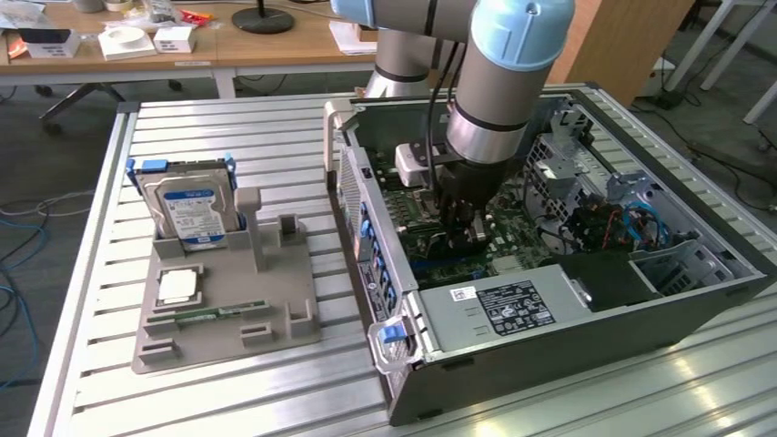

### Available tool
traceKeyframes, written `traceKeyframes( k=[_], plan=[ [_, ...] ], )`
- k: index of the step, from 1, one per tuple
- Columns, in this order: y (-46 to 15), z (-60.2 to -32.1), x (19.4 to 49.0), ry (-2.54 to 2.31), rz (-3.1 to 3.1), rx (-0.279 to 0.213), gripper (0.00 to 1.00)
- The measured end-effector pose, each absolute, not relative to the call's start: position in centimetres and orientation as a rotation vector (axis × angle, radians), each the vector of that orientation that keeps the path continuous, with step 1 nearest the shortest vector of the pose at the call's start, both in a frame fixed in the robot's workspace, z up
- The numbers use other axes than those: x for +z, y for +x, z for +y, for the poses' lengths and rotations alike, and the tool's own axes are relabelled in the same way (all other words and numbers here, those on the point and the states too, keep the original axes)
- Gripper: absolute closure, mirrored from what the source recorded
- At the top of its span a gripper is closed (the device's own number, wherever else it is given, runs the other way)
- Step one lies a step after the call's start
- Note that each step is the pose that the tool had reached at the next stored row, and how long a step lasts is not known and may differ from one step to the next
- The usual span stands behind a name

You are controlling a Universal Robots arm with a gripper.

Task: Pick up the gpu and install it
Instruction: 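Insert the gpu into the slot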

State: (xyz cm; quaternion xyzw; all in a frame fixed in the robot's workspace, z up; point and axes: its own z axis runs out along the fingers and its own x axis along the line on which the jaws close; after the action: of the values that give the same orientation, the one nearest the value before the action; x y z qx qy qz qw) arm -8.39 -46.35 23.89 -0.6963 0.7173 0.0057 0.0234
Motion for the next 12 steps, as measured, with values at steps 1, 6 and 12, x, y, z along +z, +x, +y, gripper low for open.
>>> traceKeyframes(
  k=[1, 6, 12],
  plan=[
    [-8.39, -46.36, 23.89, -2.156, 2.221, 0.017, 0.74],
    [-8.39, -46.36, 23.77, -2.156, 2.221, 0.018, 0.74],
    [-8.38, -46.44, 23.74, -2.155, 2.220, 0.018, 0.74]
  ],
)
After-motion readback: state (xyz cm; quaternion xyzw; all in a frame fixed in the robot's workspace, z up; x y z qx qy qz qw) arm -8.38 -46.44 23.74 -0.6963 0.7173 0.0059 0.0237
